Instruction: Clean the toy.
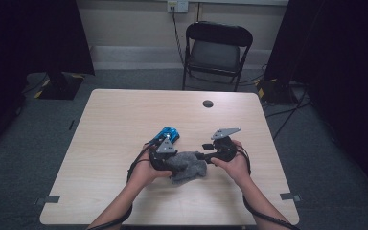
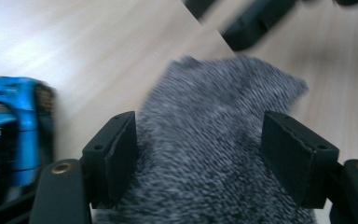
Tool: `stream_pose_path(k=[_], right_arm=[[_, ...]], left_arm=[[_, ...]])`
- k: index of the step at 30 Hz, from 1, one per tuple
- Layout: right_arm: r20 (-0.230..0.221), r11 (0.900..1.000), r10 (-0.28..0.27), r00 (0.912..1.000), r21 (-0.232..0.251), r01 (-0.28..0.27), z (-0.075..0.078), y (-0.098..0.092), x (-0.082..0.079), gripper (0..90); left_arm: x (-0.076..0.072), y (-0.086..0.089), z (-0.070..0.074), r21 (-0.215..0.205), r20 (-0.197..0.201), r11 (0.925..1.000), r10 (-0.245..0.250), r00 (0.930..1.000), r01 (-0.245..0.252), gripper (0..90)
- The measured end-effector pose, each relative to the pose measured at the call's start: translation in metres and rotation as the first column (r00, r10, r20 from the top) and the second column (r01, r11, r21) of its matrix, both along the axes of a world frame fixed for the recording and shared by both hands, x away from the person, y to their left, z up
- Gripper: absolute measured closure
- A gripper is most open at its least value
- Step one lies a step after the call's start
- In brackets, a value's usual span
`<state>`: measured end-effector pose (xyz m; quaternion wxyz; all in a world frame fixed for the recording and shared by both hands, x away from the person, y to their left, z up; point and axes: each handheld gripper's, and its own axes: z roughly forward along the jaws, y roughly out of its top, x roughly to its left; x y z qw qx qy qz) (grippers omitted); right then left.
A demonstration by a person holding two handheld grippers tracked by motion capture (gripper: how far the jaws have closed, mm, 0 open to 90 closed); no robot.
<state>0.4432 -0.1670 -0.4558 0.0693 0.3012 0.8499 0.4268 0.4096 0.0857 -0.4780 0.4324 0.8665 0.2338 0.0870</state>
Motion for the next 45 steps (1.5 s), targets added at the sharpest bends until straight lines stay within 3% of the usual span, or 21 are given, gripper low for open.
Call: stream_pose_path(k=[6,12,16,19,21,24,27,30,35,38,39,41,42,45], right_arm=[[-0.025,1.000,-0.021,0.9995,0.018,0.021,-0.006,-0.006,0.004,37.5],[-0.013,0.999,-0.037,0.9992,0.024,0.038,-0.007,-0.004,0.007,33.5],[-0.017,0.998,-0.049,0.9986,0.036,0.050,-0.006,-0.001,0.010,30.8],[-0.017,0.998,-0.053,0.9985,0.041,0.054,-0.005,0.003,0.013,27.8],[-0.015,0.998,-0.055,0.9984,0.037,0.055,-0.005,0.007,0.015,26.0],[-0.019,0.998,-0.049,0.9986,0.041,0.050,-0.004,0.013,0.019,22.2],[-0.019,0.998,-0.042,0.9989,0.037,0.042,-0.002,0.020,0.024,21.7],[-0.008,0.999,-0.027,0.9996,0.041,0.028,0.002,0.030,0.029,21.2],[-0.010,0.997,-0.015,0.9998,0.070,0.016,0.005,0.058,0.038,20.7],[0.018,0.999,-0.005,0.9998,0.044,0.004,0.004,0.079,0.044,20.7],[0.019,0.999,-0.005,0.9998,0.046,0.004,0.003,0.083,0.046,20.7],[0.015,0.999,0.004,0.9999,0.039,-0.004,0.001,0.095,0.051,20.7],[0.015,0.999,0.007,0.9999,0.036,-0.008,0.000,0.099,0.053,20.8],[0.022,0.999,0.028,0.9993,0.014,-0.029,-0.003,0.116,0.057,20.7]], left_arm=[[-0.005,-0.003,-0.011,0.058,-0.006,0.9972,-0.047,0.9989,0.048,29.6],[-0.010,-0.003,-0.016,0.091,0.026,0.9942,-0.060,0.9979,0.058,38.7],[-0.017,-0.007,-0.012,0.110,0.010,0.9922,-0.059,0.9982,0.057,61.4],[-0.019,-0.010,-0.010,0.116,-0.013,0.9927,-0.029,0.9995,0.030,69.4],[-0.019,-0.010,-0.010,0.103,-0.032,0.9946,-0.010,0.9994,0.013,72.0],[-0.017,-0.004,-0.005,0.071,-0.092,0.9974,0.017,0.9956,-0.011,72.9],[-0.016,0.013,0.008,0.055,-0.114,0.9972,0.056,0.9918,-0.050,73.0],[-0.018,0.038,0.027,0.011,-0.116,0.9944,0.106,0.9876,-0.105,73.0],[-0.026,0.079,0.047,-0.019,-0.100,0.9776,0.207,0.9733,-0.210,72.5],[-0.029,0.105,0.052,-0.039,-0.078,0.9618,0.267,0.9604,-0.271,72.1],[-0.031,0.116,0.052,-0.060,-0.083,0.9489,0.305,0.9489,-0.310,72.1],[-0.032,0.128,0.053,-0.069,-0.080,0.9370,0.337,0.9382,-0.342,72.0],[-0.033,0.136,0.053,-0.080,-0.082,0.9263,0.362,0.9286,-0.368,72.0],[-0.036,0.153,0.052,-0.084,-0.073,0.9065,0.408,0.9098,-0.414,71.9]])
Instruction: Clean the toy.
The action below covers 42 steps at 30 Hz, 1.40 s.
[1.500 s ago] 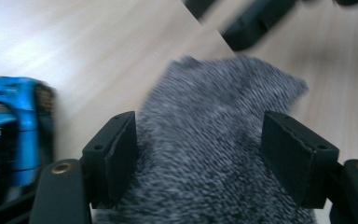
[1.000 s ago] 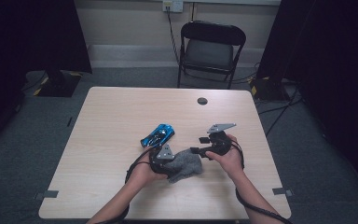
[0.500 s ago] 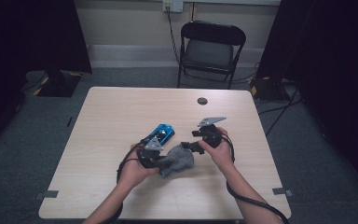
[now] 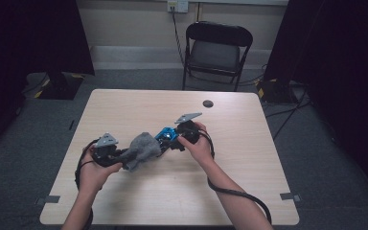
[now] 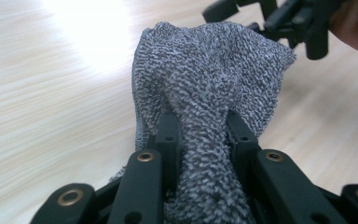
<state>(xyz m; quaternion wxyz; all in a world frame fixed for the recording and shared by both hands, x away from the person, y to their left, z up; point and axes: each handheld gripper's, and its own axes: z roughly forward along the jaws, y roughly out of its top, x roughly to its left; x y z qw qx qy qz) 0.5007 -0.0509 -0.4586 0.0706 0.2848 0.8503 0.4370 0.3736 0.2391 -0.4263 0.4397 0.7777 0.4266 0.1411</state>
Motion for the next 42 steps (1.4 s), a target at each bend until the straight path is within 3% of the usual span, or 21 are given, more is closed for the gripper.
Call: stream_pose_path(k=[4,7,9,11,13,21,29,33,35,40,42], right_arm=[[0.019,1.000,0.024,0.9995,-0.018,-0.023,-0.001,0.018,0.006,20.3],[0.042,0.996,0.037,0.9984,-0.080,-0.033,-0.007,0.029,0.013,19.3],[0.034,0.994,0.038,0.9987,-0.104,-0.034,-0.012,0.031,0.014,19.1],[0.010,0.996,0.034,0.9994,-0.085,-0.033,-0.017,0.032,0.014,15.0],[0.031,0.995,0.028,0.9991,-0.092,-0.025,-0.020,0.031,0.015,14.4],[0.023,0.995,0.069,0.9973,-0.076,-0.067,-0.023,0.030,0.021,11.0],[0.025,0.997,0.081,0.9964,-0.013,-0.081,-0.031,0.026,0.024,7.8],[0.014,0.995,0.094,0.9954,-0.017,-0.094,-0.030,0.028,0.024,7.9],[0.012,0.995,0.094,0.9955,-0.021,-0.094,-0.030,0.028,0.025,7.9],[0.017,0.996,0.088,0.9959,-0.009,-0.088,-0.031,0.027,0.024,7.9],[0.019,0.996,0.089,0.9958,-0.016,-0.089,-0.031,0.028,0.024,7.9]], left_arm=[[-0.003,0.016,-0.005,-0.007,-0.004,0.9985,0.054,0.9985,-0.054,71.8],[-0.005,0.024,-0.007,-0.006,-0.012,0.9972,0.074,0.9972,-0.074,71.8],[-0.005,0.026,-0.007,-0.013,-0.010,0.9963,0.085,0.9964,-0.085,71.8],[-0.005,0.028,-0.008,-0.009,-0.012,0.9966,0.082,0.9965,-0.082,71.7],[-0.004,0.028,-0.010,-0.008,-0.014,0.9959,0.090,0.9958,-0.091,71.6],[-0.003,0.029,-0.013,-0.011,-0.028,0.9954,0.095,0.9950,-0.096,71.4],[-0.001,0.029,-0.015,0.014,-0.040,0.9952,0.097,0.9945,-0.097,71.3],[-0.001,0.030,-0.017,0.047,-0.043,0.9877,0.151,0.9876,-0.149,70.9],[0.000,0.034,-0.018,0.037,-0.030,0.9823,0.185,0.9823,-0.184,70.8],[0.001,0.037,-0.022,0.046,-0.044,0.9793,0.199,0.9790,-0.197,70.8],[0.003,0.036,-0.025,0.051,-0.047,0.9748,0.220,0.9745,-0.217,70.5]])
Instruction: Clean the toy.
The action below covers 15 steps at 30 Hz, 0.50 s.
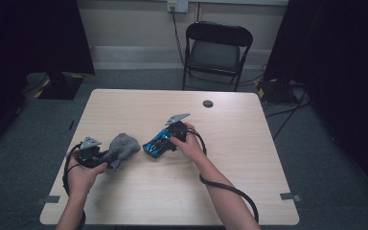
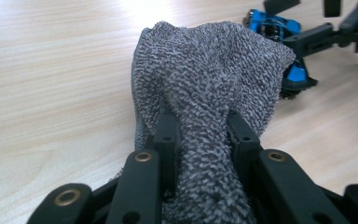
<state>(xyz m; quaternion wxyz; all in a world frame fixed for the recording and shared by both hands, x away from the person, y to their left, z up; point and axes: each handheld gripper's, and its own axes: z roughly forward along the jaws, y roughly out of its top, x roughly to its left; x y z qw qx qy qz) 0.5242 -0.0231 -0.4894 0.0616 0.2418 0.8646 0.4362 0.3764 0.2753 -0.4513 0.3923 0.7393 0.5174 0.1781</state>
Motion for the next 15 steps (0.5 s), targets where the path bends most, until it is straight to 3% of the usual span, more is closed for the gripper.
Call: stream_pose_path(k=[9,13,15], right_arm=[[-0.013,1.000,-0.008,0.9999,-0.020,0.008,0.002,0.002,0.000,7.9],[-0.013,1.000,-0.012,0.9998,-0.020,0.012,0.002,0.002,-0.001,7.9],[-0.012,1.000,-0.012,0.9999,-0.023,0.012,0.002,0.002,-0.001,7.9]], left_arm=[[0.013,-0.010,-0.011,0.063,-0.013,0.9961,0.063,0.9979,-0.062,71.1],[0.021,-0.024,-0.018,0.087,-0.052,0.9955,0.042,0.9978,-0.037,71.3],[0.022,-0.032,-0.020,0.098,-0.078,0.9952,0.010,0.9969,-0.002,71.8]])
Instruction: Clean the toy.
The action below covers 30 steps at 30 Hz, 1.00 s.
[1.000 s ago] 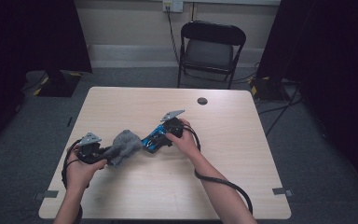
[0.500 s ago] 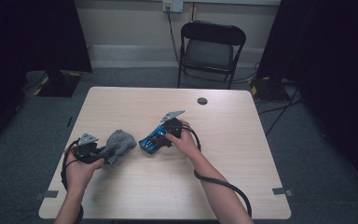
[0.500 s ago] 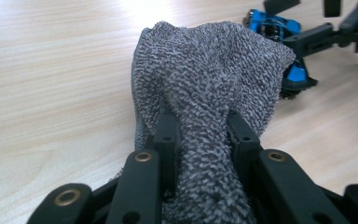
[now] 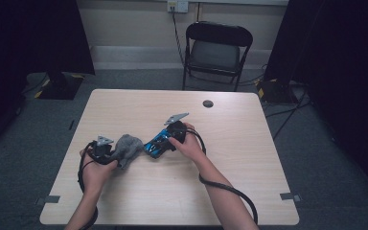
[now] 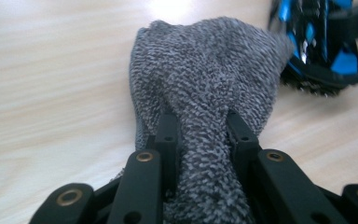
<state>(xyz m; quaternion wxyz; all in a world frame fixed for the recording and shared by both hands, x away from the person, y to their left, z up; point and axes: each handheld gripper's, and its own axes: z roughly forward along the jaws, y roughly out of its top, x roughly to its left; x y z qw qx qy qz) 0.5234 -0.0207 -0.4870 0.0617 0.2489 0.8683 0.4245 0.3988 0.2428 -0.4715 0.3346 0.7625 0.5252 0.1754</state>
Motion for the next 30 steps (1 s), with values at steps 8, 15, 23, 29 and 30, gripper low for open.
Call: stream_pose_path(k=[8,15,23,29,30], right_arm=[[-0.001,1.000,-0.002,1.0000,0.001,0.002,0.000,0.000,0.000,7.9],[0.000,1.000,0.000,1.0000,-0.001,0.000,0.000,0.000,0.000,7.9],[-0.002,1.000,0.004,1.0000,-0.007,-0.004,0.001,0.000,0.001,7.9],[-0.002,1.000,0.004,1.0000,-0.005,-0.004,0.000,0.000,0.001,7.9],[-0.001,1.000,0.003,1.0000,-0.004,-0.003,0.000,0.000,0.001,7.9]], left_arm=[[-0.001,-0.024,-0.001,0.044,-0.055,0.9935,-0.102,0.9933,0.105,73.2],[-0.007,-0.038,-0.003,-0.021,-0.059,0.9865,-0.164,0.9847,0.163,73.7],[-0.013,-0.049,-0.003,-0.048,-0.054,0.9783,-0.204,0.9774,0.202,74.2],[-0.016,-0.058,-0.003,-0.058,-0.056,0.9714,-0.234,0.9707,0.230,74.5],[-0.017,-0.059,-0.003,-0.059,-0.055,0.9712,-0.234,0.9706,0.231,74.5]])
